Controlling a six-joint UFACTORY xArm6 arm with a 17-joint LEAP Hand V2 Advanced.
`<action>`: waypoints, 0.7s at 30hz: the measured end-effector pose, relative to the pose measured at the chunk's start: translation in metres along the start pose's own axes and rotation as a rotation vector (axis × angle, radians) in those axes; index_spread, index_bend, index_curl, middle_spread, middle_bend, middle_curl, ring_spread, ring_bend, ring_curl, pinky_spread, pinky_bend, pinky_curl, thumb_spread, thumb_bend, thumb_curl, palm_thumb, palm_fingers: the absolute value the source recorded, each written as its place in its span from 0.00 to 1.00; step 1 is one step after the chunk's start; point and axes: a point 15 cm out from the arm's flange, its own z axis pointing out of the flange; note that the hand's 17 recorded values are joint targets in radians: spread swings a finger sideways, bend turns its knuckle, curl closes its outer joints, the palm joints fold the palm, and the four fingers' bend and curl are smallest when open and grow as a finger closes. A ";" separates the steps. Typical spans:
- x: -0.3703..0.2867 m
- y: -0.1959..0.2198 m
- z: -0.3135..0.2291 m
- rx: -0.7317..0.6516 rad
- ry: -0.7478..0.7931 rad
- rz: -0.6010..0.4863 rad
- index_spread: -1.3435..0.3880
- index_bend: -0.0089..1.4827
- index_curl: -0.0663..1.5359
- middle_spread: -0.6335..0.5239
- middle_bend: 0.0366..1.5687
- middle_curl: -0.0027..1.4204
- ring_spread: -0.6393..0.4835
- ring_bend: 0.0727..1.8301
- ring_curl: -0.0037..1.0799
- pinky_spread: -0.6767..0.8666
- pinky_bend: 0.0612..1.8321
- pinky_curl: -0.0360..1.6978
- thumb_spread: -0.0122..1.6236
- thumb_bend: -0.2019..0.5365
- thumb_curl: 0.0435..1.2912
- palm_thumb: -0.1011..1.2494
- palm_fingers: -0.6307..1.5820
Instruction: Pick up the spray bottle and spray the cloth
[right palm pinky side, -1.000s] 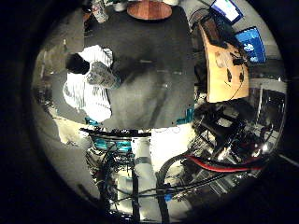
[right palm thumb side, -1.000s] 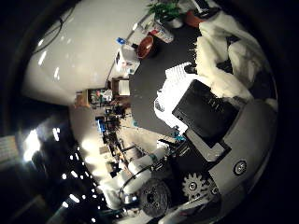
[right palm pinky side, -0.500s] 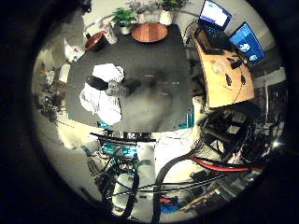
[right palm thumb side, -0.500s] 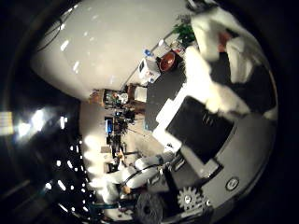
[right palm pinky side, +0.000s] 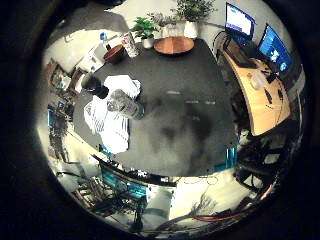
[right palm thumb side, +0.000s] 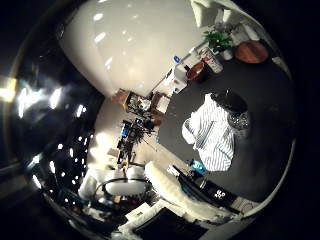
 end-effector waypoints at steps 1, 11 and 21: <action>0.004 0.001 0.004 0.016 -0.006 0.004 0.58 0.18 0.29 0.49 0.22 0.23 0.72 0.31 0.21 0.69 0.52 0.20 0.59 0.22 0.25 0.34 0.35; 0.034 0.002 0.038 0.180 -0.088 0.080 0.63 0.12 0.26 0.54 0.14 0.23 0.76 0.25 0.20 0.74 0.47 0.15 0.58 0.23 0.23 0.28 0.36; 0.033 0.022 0.096 0.116 -0.149 0.136 0.64 0.12 0.24 0.57 0.11 0.24 0.77 0.24 0.20 0.73 0.45 0.13 0.57 0.23 0.22 0.27 0.37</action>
